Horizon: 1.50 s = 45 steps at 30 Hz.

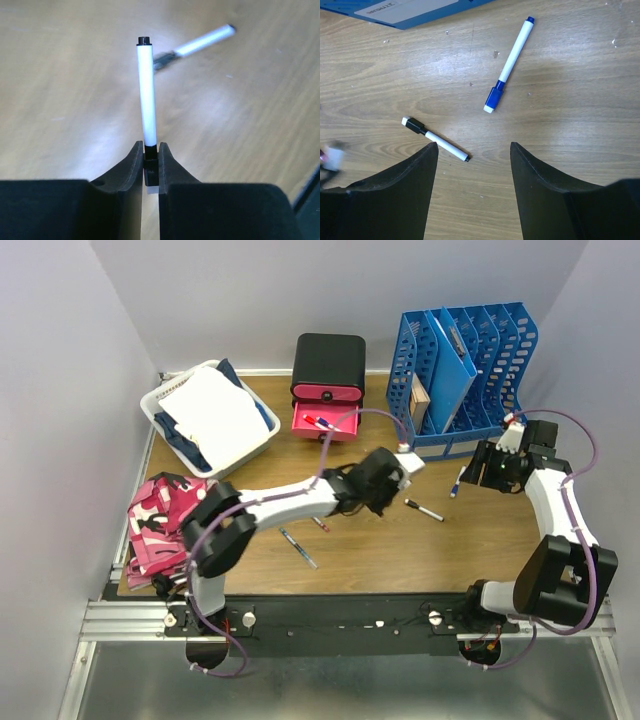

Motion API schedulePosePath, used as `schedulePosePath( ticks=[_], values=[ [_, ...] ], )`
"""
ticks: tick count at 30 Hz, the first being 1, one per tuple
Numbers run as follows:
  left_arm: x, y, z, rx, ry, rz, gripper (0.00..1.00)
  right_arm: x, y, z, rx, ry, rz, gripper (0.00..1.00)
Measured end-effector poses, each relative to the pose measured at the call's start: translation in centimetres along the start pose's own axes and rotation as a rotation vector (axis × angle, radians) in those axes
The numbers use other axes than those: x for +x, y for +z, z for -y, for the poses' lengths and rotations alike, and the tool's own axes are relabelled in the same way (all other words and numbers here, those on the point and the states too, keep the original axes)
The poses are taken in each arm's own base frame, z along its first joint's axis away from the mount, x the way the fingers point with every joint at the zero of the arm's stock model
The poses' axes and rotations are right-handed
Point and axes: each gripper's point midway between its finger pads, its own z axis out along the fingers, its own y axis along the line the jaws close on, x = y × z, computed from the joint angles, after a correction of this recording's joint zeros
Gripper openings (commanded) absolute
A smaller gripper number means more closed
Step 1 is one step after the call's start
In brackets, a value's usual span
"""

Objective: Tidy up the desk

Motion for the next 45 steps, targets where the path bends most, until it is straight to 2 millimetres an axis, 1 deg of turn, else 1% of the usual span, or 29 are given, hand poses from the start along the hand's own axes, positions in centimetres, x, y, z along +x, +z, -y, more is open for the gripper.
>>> schedulePosePath(
  ticks=[1, 2, 5, 7, 8, 11, 13, 15, 17, 20, 21, 22, 24, 27, 30, 31, 33, 34, 37, 40, 41, 42, 45],
  values=[
    [-0.4, -0.9, -1.1, -0.018, -0.005, 0.021, 0.00, 0.1, 0.1, 0.0, -0.002, 0.001, -0.004, 0.68],
    [-1.0, -2.5, -3.0, -0.045, -0.003, 0.053, 0.00, 0.1, 0.2, -0.2, -0.023, -0.011, -0.008, 0.69],
    [-2.3, -5.8, -8.3, -0.133, 0.023, 0.105, 0.00, 0.5, 0.2, -1.2, -0.098, -0.068, -0.019, 0.69],
    [-2.9, -7.2, -11.2, -0.182, 0.040, 0.122, 0.00, 0.8, 0.1, -2.1, -0.163, -0.114, -0.029, 0.69],
    [-3.1, -8.2, -13.8, -0.223, 0.050, 0.125, 0.00, 0.9, 0.0, -2.4, -0.183, -0.128, -0.031, 0.70],
    [-3.7, -10.5, -19.0, -0.299, 0.111, 0.117, 0.00, 1.3, -0.2, -3.1, -0.239, -0.170, -0.037, 0.70],
    [-4.3, -11.9, -21.7, -0.343, 0.148, 0.114, 0.00, 1.5, -0.3, -3.5, -0.268, -0.193, -0.038, 0.70],
    [-5.8, -12.9, -23.4, -0.375, 0.201, 0.125, 0.00, 1.5, -0.3, -3.7, -0.281, -0.205, -0.035, 0.70],
    [-7.4, -13.2, -24.5, -0.391, 0.248, 0.136, 0.00, 1.5, -0.4, -3.8, -0.291, -0.216, -0.033, 0.70],
    [-8.8, -12.5, -25.5, -0.397, 0.299, 0.134, 0.00, 1.6, -0.4, -3.9, -0.300, -0.224, -0.034, 0.70],
    [-8.9, -12.1, -25.7, -0.397, 0.309, 0.130, 0.00, 1.6, -0.4, -3.9, -0.302, -0.226, -0.034, 0.70],
    [-9.0, -11.6, -26.0, -0.396, 0.321, 0.120, 0.03, 1.6, -0.4, -3.9, -0.304, -0.228, -0.035, 0.70],
    [-9.1, -10.3, -26.6, -0.392, 0.338, 0.101, 0.04, 1.7, -0.4, -4.0, -0.309, -0.234, -0.036, 0.70],
    [-8.2, -8.7, -27.1, -0.379, 0.346, 0.064, 0.10, 1.7, -0.3, -4.0, -0.312, -0.239, -0.038, 0.70],
    [-7.1, -7.9, -27.2, -0.366, 0.346, 0.030, 0.21, 1.8, -0.2, -4.0, -0.317, -0.245, -0.040, 0.70],
    [-7.0, -7.8, -27.2, -0.364, 0.346, 0.025, 0.30, 1.8, -0.2, -4.0, -0.319, -0.247, -0.042, 0.70],
    [-6.9, -7.9, -27.3, -0.368, 0.346, 0.023, 0.38, 1.9, -0.1, -3.9, -0.321, -0.248, -0.045, 0.70],
    [-6.9, -7.9, -27.4, -0.374, 0.344, 0.023, 0.45, 1.9, 0.0, -3.9, -0.322, -0.247, -0.048, 0.70],
    [-6.9, -8.1, -27.8, -0.397, 0.343, 0.016, 0.52, 2.1, 0.2, -3.8, -0.324, -0.241, -0.059, 0.70],
    [-7.0, -8.3, -28.1, -0.423, 0.335, 0.014, 0.54, 2.3, 0.6, -3.7, -0.326, -0.232, -0.072, 0.70],
    [-7.0, -8.3, -28.2, -0.429, 0.332, 0.015, 0.57, 2.3, 0.6, -3.6, -0.326, -0.231, -0.075, 0.70],
    [-7.0, -8.4, -28.3, -0.434, 0.326, 0.016, 0.58, 2.3, 0.7, -3.6, -0.327, -0.230, -0.077, 0.70],
    [-7.1, -8.5, -28.5, -0.453, 0.305, 0.023, 0.64, 2.4, 0.9, -3.6, -0.327, -0.225, -0.084, 0.69]
  ],
)
